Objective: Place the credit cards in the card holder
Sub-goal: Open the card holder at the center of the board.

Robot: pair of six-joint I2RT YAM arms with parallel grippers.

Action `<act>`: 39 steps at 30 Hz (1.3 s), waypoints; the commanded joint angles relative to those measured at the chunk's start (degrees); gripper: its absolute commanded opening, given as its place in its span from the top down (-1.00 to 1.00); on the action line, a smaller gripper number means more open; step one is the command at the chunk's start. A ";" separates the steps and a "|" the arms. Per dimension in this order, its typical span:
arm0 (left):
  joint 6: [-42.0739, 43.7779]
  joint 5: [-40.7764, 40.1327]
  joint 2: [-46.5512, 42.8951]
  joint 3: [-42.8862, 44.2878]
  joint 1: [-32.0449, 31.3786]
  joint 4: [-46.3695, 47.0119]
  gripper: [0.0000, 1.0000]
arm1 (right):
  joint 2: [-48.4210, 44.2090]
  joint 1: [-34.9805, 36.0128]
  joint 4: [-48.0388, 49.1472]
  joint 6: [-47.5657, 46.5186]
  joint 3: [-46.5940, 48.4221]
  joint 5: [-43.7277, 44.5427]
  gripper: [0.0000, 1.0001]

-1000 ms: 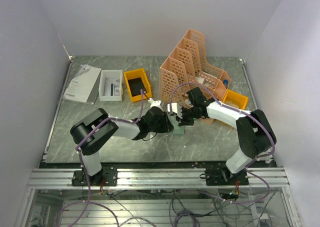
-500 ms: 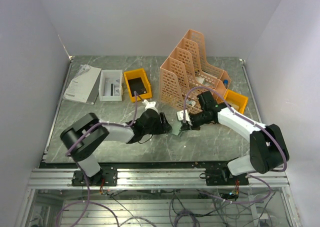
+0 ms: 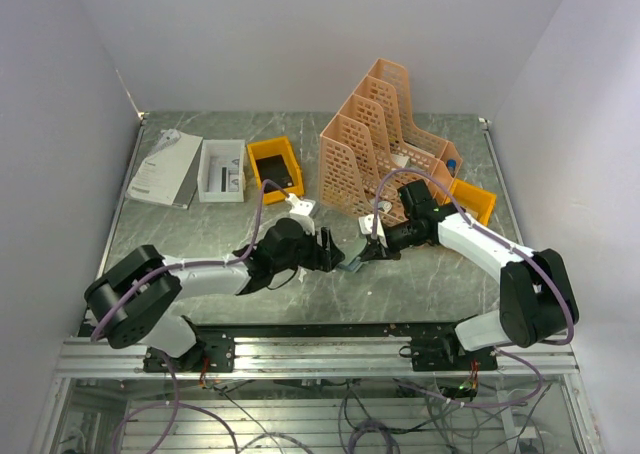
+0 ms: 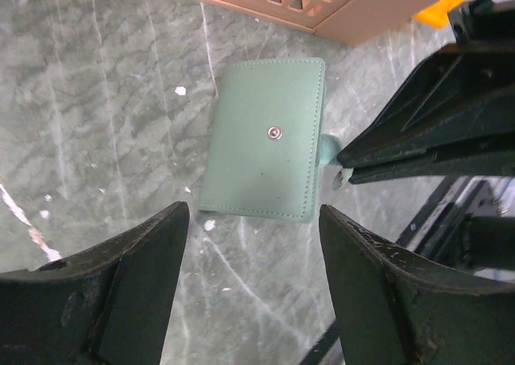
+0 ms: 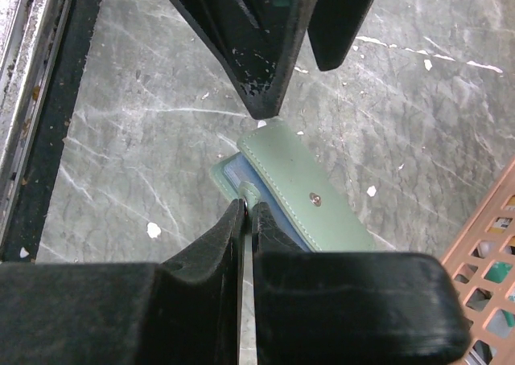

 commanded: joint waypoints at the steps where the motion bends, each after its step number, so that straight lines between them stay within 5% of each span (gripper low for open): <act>1: 13.91 -0.27 -2.21 -0.96 -0.43 2.07 -0.54 | 0.60 -0.45 0.19 0.64 1.37 -2.08 1.00; 8: 20.72 6.35 1.71 1.28 -1.35 7.03 -0.61 | 1.19 -0.42 0.45 1.01 1.32 -1.82 1.00; 16: 24.21 -0.88 8.66 5.05 -6.84 6.65 -0.56 | 1.30 -0.62 0.47 1.24 1.30 -1.81 1.00; 23: 21.81 -4.83 9.91 5.86 -6.92 6.69 -0.14 | 1.47 -0.64 0.12 0.81 1.30 -1.77 1.00; 31: 19.54 -9.39 9.06 5.76 -6.92 4.58 -0.09 | 1.35 -0.89 -0.10 0.71 1.29 -1.77 1.00; 39: 14.15 -6.16 8.05 5.27 -6.84 7.50 0.38 | 0.95 -1.61 -0.25 0.07 0.75 -0.15 1.00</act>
